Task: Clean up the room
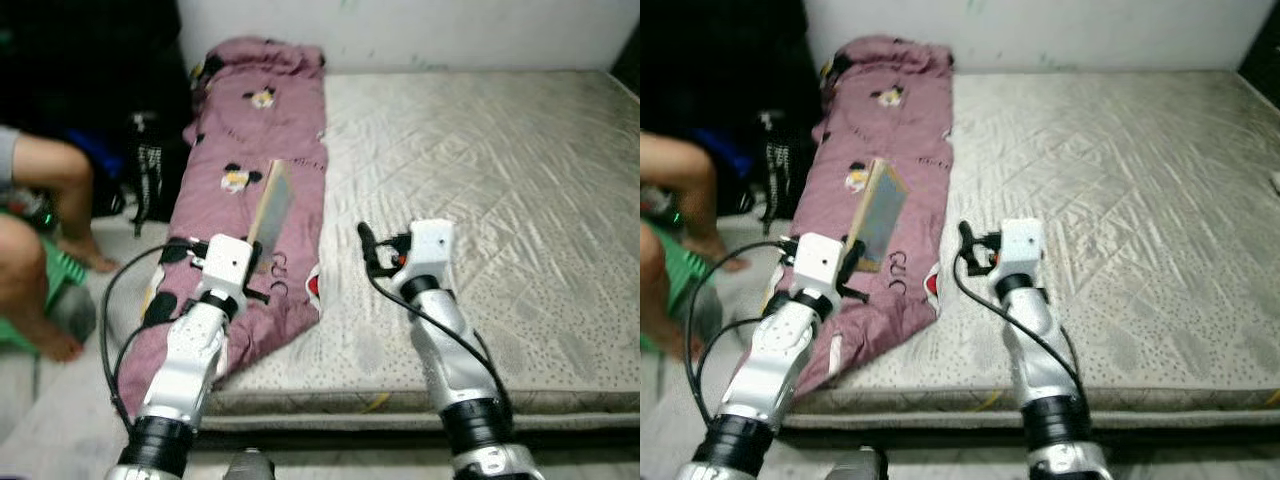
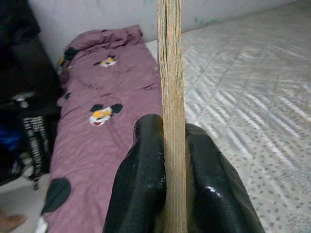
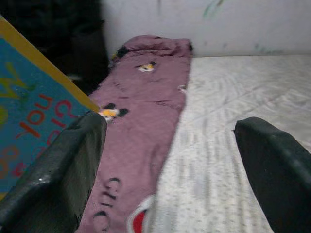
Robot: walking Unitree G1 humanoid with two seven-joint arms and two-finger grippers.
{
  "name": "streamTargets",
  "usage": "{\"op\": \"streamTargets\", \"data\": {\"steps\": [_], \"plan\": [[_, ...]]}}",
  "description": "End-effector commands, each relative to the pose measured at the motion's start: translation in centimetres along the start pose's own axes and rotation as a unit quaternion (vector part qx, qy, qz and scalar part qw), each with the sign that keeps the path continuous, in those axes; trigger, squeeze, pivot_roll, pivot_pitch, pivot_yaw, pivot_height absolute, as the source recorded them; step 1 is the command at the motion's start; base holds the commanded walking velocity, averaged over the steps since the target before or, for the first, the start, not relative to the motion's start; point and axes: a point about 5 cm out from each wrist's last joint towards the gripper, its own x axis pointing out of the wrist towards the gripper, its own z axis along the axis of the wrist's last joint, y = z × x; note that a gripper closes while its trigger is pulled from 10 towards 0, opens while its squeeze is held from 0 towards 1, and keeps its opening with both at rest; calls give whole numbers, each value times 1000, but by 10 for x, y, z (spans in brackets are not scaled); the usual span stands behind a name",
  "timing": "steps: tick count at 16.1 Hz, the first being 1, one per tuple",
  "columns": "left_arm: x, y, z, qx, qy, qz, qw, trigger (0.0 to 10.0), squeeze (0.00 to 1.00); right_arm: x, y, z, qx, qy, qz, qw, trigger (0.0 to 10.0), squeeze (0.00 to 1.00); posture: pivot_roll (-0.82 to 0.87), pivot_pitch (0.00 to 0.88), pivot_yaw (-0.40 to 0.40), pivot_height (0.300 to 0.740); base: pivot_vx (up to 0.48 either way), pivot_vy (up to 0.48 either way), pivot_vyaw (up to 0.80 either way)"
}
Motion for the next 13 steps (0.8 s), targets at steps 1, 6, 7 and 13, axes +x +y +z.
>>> {"op": "streamTargets", "data": {"steps": [1,6,7,13], "plan": [[2,1,9,-1,-22,2,1000,10000,0,2,1,2,-3,-3,7,1000,10000,0,86,0,23,740,0,-266,706],[2,1,9,-12,-25,2,1000,10000,0,2,0,1,6,0,5,1000,10000,0,85,0,19,740,0,-53,106],[2,2,9,-13,-25,2,1000,10000,0,2,-1,1,5,0,5,1000,10000,0,85,0,19,740,0,0,0],[2,2,10,-15,-27,1,1000,10000,0,3,-1,1,5,0,2,1000,10000,0,84,0,19,740,0,0,0]]}}
